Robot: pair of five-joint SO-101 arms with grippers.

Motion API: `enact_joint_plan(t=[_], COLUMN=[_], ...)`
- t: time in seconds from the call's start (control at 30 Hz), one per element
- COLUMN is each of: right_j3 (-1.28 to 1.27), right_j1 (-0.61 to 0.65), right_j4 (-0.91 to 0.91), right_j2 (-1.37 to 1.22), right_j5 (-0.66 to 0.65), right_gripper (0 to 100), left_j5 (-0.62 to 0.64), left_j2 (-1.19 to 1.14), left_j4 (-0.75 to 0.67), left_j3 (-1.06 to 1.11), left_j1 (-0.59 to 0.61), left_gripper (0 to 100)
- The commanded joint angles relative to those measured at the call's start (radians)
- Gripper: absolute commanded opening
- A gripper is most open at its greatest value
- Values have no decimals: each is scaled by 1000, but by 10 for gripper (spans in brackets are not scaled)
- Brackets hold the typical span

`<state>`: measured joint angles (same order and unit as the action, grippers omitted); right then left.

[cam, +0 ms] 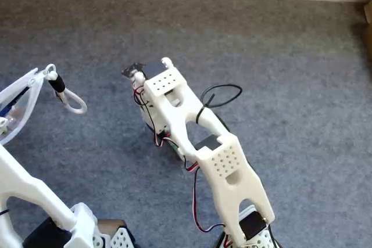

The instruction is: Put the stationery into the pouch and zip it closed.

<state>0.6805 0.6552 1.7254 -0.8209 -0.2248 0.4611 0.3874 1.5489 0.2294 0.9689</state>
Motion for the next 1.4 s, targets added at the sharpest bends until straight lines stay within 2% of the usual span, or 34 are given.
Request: enact_joint_plan(t=[0.0, 0.37, 0.53, 0.73, 0.97, 1.13, 1.37], right_j3=[8, -47, -114, -182, -239, -272, -420], right_j1=[8, -15, -36, -42, -93, -130, -133], right_j4=[28, 15, -59, -111, -197, -202, -266], right_j2=[24, 196, 240, 294, 387, 476, 650], right_j5=[-15, -15, -15, -14, 104, 147, 147], right_gripper=[5, 5, 5, 5, 5, 5, 5], left_j5=[14, 12, 8, -55, -104, -104, -104], left_j2=[-1, 2, 50, 196, 400, 447, 447], left_j4=[-2, 9, 109, 127, 123, 48, 34], left_j3=[-2, -13, -71, -24, 99, 179, 202], left_j1=[-8, -36, -148, -318, -524, -532, -533], left_gripper=[7, 7, 7, 7, 7, 7, 8])
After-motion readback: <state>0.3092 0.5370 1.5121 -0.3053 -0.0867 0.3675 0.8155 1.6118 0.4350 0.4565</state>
